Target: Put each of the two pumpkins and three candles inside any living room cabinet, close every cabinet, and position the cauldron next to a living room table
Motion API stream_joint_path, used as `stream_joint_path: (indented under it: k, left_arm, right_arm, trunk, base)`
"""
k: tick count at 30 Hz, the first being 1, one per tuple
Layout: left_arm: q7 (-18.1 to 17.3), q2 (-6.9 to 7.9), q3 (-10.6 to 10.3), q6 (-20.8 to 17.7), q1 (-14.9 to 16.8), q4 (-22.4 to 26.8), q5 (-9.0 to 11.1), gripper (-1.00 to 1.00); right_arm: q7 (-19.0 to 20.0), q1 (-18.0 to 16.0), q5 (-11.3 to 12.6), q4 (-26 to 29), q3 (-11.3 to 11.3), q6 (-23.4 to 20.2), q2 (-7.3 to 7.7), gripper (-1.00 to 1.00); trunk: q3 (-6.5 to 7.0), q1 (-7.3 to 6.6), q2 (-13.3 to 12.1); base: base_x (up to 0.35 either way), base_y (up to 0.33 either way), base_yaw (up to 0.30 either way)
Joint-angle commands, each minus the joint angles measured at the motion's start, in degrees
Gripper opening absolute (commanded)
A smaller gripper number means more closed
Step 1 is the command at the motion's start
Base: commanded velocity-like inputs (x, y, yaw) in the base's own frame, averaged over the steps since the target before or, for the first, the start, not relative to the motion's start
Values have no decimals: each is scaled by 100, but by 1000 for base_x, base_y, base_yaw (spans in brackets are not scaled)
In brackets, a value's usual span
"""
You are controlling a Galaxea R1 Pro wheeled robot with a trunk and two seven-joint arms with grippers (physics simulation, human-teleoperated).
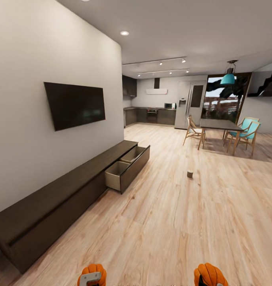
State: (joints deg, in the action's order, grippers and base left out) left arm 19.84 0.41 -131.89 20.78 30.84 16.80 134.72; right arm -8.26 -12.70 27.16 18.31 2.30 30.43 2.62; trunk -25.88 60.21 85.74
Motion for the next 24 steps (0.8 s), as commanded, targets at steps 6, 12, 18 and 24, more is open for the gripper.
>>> stream_joint_path:
  k: [6, 12, 18, 24]
  left_arm:
    - [28, 3, -48, 40, 10, 25, 28, -100]
    - [28, 4, -48, 40, 10, 25, 28, -100]
    - [28, 10, -48, 40, 11, 25, 28, -100]
    - [30, 11, -48, 40, 11, 25, 28, -100]
  right_arm:
    - [-26, -4, -56, -23, 29, 56, 2, -100]
    - [-26, -4, -62, -43, 38, 72, 10, -100]
    - [-26, -4, -62, -46, 41, 74, 11, -100]
    - [-26, -4, -62, -46, 42, 74, 11, -100]
  trunk:
    - [-61, 0, 4]
    - [-115, 0, 4]
    - [-170, 0, 4]
    - [-224, 0, 4]
  base:
    - [14, 0, -91]
    - [220, -80, -88]
    - [295, -163, -88]
    - [300, -177, -88]
